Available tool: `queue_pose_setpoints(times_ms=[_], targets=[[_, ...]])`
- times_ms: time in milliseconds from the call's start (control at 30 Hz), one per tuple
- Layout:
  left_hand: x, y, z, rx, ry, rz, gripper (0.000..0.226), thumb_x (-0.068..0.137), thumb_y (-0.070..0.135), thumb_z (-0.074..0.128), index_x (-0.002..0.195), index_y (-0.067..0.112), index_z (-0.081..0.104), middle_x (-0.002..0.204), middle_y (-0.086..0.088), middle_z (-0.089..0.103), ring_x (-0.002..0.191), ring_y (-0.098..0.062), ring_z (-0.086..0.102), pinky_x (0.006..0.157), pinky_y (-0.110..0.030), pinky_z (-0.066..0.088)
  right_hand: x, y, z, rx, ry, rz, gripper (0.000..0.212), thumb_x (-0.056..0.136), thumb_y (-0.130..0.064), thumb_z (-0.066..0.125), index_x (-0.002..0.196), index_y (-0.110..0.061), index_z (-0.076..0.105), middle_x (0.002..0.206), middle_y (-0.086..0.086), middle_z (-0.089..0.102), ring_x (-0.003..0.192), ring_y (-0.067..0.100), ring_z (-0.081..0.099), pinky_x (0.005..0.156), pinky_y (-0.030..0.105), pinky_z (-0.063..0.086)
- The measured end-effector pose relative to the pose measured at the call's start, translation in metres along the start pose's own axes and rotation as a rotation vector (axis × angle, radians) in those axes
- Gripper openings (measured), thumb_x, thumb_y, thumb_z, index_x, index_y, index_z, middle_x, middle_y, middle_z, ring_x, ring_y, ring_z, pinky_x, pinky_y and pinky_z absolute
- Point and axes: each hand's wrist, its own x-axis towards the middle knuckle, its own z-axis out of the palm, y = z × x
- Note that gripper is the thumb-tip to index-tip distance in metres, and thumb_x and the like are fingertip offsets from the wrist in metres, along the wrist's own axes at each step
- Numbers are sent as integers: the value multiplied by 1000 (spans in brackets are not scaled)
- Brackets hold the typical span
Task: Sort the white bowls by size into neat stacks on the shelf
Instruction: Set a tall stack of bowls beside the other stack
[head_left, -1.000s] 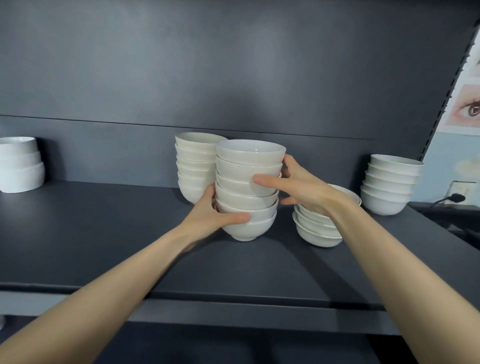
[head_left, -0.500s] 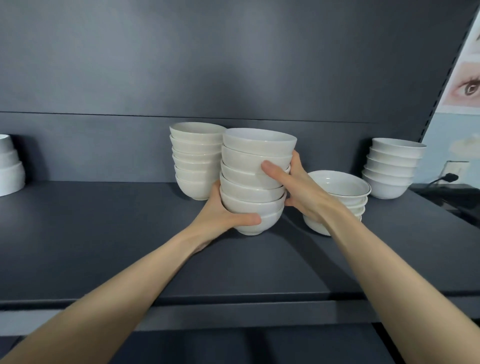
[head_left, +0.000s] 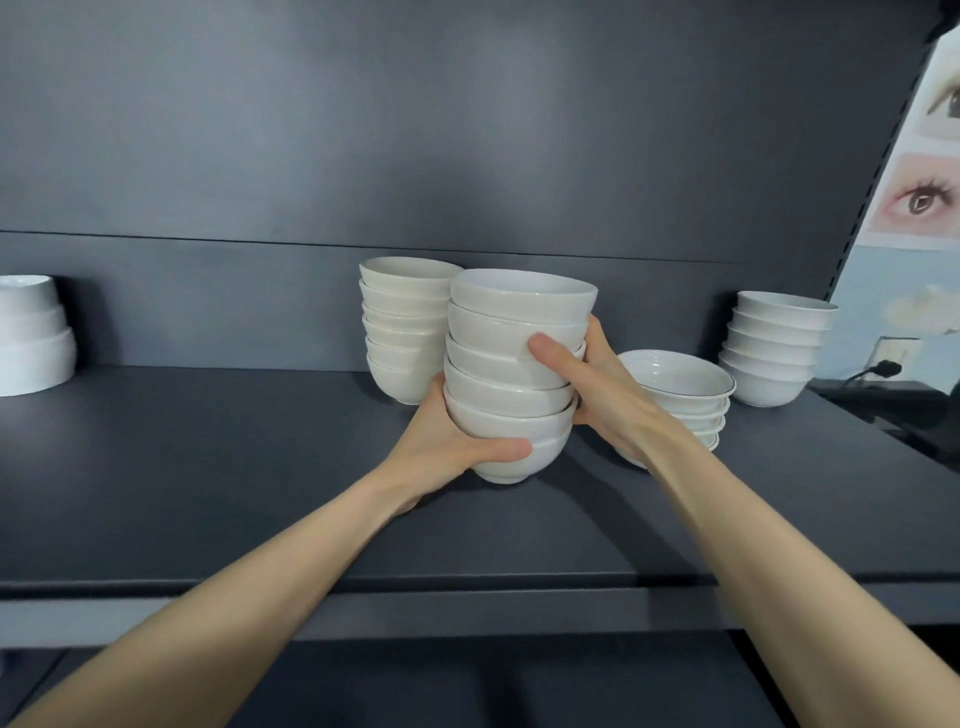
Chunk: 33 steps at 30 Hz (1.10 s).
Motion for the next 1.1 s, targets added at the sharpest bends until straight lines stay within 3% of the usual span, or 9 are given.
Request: queue_pose_setpoints(times_ms=[233,500,833,933,1100], targets=[[-59,33,-15,55,155,-14,79,63,0,85,131,20,50,120,5,68,111,-10,64,85,-22,54,-18,-21,36,31,-157,-32,80,65,-57,75,133,-40,35,116,-21,62,108,6,62,92,50,52],[-159,78,-68,182,419,-13,63,64,-5,83,109,32,58,104,15,72,97,-2,68,73,-14,53,-37,-45,139,122,-416,-96,91,53,-60,79,132,-40,36,124,-14,60,115,11,58,100,47,47],[-295,131,-211,353,664,-9,64,59,2,87,110,29,60,105,12,73,97,-4,68,74,-15,53,-65,-93,347,191,-694,-130,89,58,-59,80,132,-36,37,119,-15,62,109,10,61,98,50,48],[-343,140,-265,387,726,-30,62,62,-10,83,105,29,60,98,17,74,92,-1,69,72,-13,52,-75,-99,425,223,-742,-140,83,57,-58,79,127,-40,39,121,-13,63,111,12,62,97,49,49],[-412,150,-352,426,796,-72,56,54,11,85,99,33,59,91,21,73,85,3,68,71,-19,54,-93,-112,540,261,-790,-133,80,62,-53,81,127,-32,40,115,-11,64,105,10,63,95,50,50]])
